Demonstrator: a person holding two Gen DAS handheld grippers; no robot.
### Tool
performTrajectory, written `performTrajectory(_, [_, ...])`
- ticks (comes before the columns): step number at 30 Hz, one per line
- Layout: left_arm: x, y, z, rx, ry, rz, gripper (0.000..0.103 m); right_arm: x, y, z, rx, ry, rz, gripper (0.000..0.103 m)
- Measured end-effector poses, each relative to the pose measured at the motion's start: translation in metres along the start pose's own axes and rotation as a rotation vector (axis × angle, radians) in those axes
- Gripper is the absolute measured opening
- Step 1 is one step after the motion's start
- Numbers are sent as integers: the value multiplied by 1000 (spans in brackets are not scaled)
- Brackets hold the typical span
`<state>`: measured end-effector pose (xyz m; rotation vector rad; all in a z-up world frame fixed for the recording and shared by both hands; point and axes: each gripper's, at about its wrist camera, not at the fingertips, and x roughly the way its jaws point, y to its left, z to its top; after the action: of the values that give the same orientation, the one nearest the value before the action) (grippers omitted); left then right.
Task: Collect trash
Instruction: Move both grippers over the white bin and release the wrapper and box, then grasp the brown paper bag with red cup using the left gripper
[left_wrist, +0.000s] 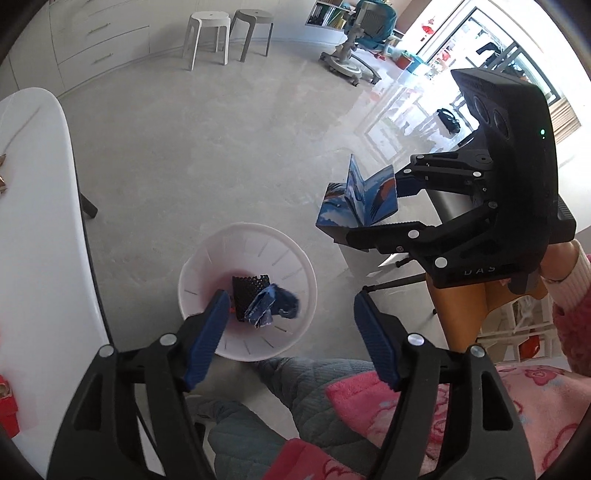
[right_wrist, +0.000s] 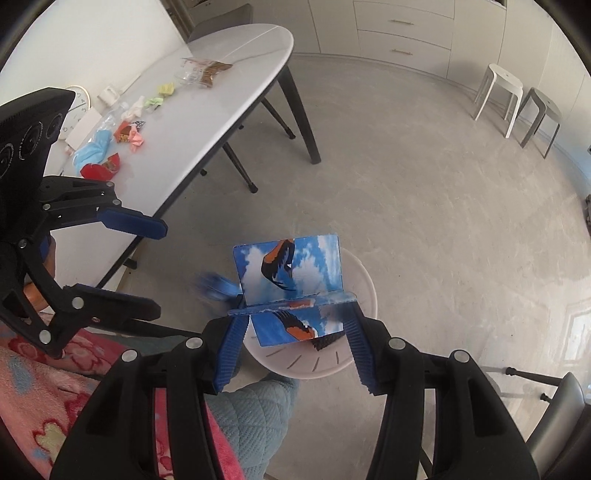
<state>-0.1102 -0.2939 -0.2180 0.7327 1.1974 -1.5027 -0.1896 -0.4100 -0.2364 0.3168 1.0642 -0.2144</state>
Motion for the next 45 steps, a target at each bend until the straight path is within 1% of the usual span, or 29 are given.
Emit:
performTrajectory(3, [-5,7,2,-34,-15,20,73,5,-4,-1,-6,11,11,53])
performTrajectory(6, [-20,19,1,-97,-47,49,75,9,-3,-3,-32,26,25,54])
performTrajectory(11, [-65,45,-18,-193,-132,150,79,23,8,-3,-91,69,41,54])
performTrajectory(12, [-74,51,-22,-210,-146,171,80,26,11,-3,-102,85,38,59])
performTrajectory(13, [-83,58,-28,-231,-162,193,81,30,14,-3,-111,98,30,67])
performTrajectory(14, [-92,64,-33,-251,-175,211,81,34,17,-2,-120,109,13,72])
performTrajectory(15, [-100,71,-38,-271,-187,226,82,37,19,-2,-125,114,-6,79])
performTrajectory(16, [-109,78,-45,-295,-199,241,82,38,22,0,-127,115,-25,82])
performTrajectory(19, [-133,98,-66,-356,-233,283,83,35,28,9,-120,98,-48,85])
performTrajectory(21, [-147,108,-80,-390,-254,306,85,29,34,19,-113,68,-57,90])
performTrajectory(23, [-165,122,-96,-425,-274,343,90,19,47,34,-113,17,-55,94])
performTrajectory(25, [-180,135,-114,-459,-291,373,91,10,64,51,-120,-33,-49,100])
performTrajectory(27, [-191,144,-129,-493,-299,400,92,2,87,69,-145,-85,-43,101])
performTrajectory(29, [-203,156,-146,-535,-313,423,93,-1,109,87,-170,-114,-36,101])
performTrajectory(30, [-207,161,-155,-555,-321,430,95,-1,119,95,-179,-125,-31,101])
performTrajectory(35, [-223,178,-188,-628,-341,446,95,6,160,127,-210,-151,22,101])
performTrajectory(41, [-221,191,-202,-658,-337,442,95,16,194,147,-236,-153,48,101])
performTrajectory(45, [-211,197,-200,-628,-321,434,95,26,211,155,-265,-139,58,101])
